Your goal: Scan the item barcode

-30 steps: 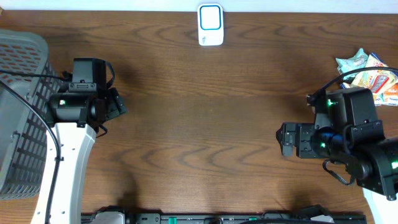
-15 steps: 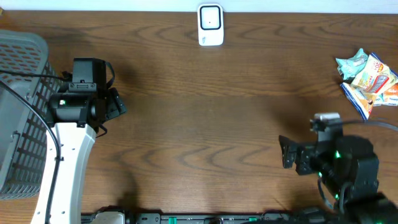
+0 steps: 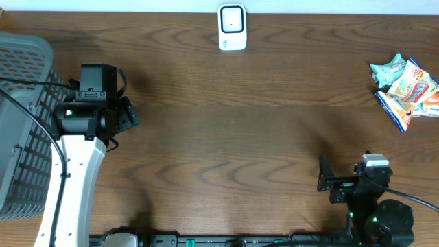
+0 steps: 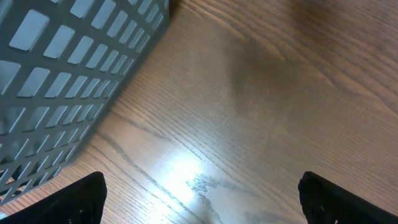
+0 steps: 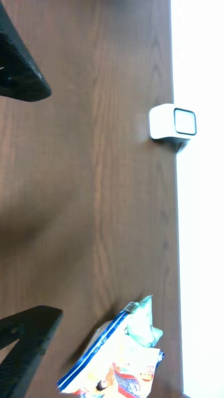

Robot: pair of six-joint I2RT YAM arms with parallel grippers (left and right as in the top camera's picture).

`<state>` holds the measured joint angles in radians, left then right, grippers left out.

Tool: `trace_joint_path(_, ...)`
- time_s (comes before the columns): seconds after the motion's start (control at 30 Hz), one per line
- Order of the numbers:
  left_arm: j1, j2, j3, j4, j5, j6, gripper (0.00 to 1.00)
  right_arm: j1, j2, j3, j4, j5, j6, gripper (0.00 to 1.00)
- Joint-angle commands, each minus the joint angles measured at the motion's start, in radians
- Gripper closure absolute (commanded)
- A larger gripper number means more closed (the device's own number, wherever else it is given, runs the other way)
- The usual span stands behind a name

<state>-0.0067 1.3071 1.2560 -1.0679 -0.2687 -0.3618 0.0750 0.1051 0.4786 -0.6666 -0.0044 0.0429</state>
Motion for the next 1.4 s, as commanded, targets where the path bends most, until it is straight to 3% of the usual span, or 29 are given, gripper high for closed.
trace_joint_path(0.0,0.004,0.001,0.003,-0.003,-0.021,0.006,0.02,-0.006,-0.050,-0.079,0.089,-0.006,-0.014,0.01)
trace_joint_path(1.03,0.004,0.001,0.003,-0.003,-0.021,0.006,0.02,-0.013,-0.100,-0.473,0.675,-0.005,0.023,0.01)
trace_joint_path(1.37,0.004,0.001,0.003,-0.003,-0.021,0.006,0.02,-0.016,-0.100,-0.473,0.652,-0.005,0.023,0.01)
